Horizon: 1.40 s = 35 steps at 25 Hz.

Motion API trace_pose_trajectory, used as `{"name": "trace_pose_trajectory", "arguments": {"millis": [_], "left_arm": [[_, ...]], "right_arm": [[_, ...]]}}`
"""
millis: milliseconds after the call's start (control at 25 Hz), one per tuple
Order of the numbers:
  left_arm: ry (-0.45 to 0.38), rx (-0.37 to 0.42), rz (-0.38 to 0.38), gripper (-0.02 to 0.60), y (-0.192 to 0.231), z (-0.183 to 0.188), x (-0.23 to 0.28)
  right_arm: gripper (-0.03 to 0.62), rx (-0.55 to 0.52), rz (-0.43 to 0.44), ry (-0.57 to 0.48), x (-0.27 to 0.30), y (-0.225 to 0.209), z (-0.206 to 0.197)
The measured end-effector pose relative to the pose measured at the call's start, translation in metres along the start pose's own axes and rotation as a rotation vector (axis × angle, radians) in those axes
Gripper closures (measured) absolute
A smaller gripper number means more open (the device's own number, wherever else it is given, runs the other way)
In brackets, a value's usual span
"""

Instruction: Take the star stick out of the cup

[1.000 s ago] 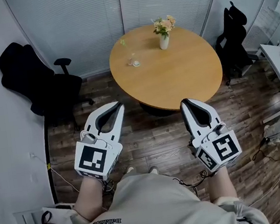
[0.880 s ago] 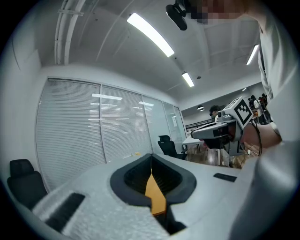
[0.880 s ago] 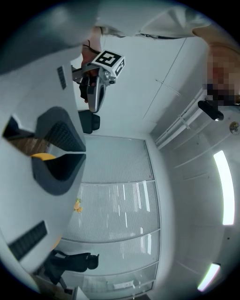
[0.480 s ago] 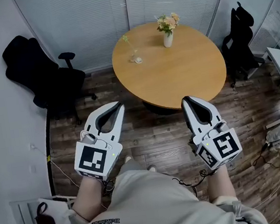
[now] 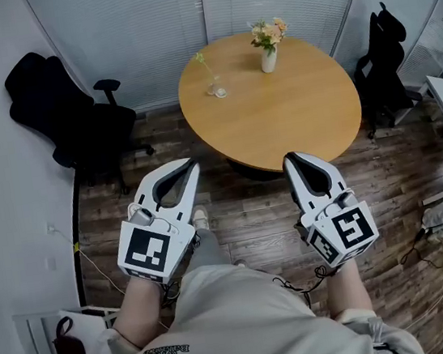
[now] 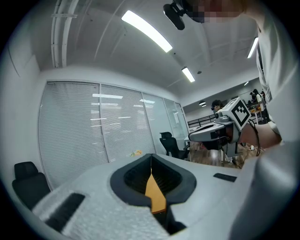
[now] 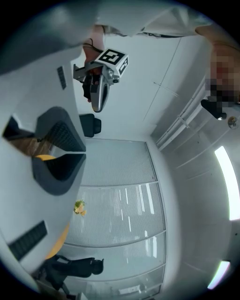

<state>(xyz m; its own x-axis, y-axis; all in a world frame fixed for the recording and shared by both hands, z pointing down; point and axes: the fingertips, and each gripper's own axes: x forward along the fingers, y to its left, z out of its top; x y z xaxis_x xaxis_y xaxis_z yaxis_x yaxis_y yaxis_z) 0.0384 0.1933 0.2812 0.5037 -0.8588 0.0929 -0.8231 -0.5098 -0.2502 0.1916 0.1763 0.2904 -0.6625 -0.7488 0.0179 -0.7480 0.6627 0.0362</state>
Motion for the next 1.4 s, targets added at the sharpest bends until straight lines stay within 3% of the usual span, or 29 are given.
{"name": "trace_pose_trajectory", "arguments": {"millis": [200, 560, 800, 1400], "left_arm": [[-0.01, 0.01, 0.012, 0.558, 0.01, -0.006, 0.008], [-0.015, 0.002, 0.006, 0.558, 0.052, -0.025, 0.043], [-0.02, -0.032, 0.009, 0.558, 0.096, -0.033, 0.067], [-0.01, -0.035, -0.08, 0.558, 0.236, -0.055, 0.159]], "right_arm": [[0.557, -0.057, -0.008, 0.018, 0.012, -0.005, -0.008], [0.557, -0.052, -0.002, 0.038, 0.067, -0.019, -0.023], [0.557, -0.063, -0.015, 0.064, 0.116, -0.03, -0.025], [0.557, -0.085, -0.089, 0.109, 0.268, -0.066, -0.006]]}}
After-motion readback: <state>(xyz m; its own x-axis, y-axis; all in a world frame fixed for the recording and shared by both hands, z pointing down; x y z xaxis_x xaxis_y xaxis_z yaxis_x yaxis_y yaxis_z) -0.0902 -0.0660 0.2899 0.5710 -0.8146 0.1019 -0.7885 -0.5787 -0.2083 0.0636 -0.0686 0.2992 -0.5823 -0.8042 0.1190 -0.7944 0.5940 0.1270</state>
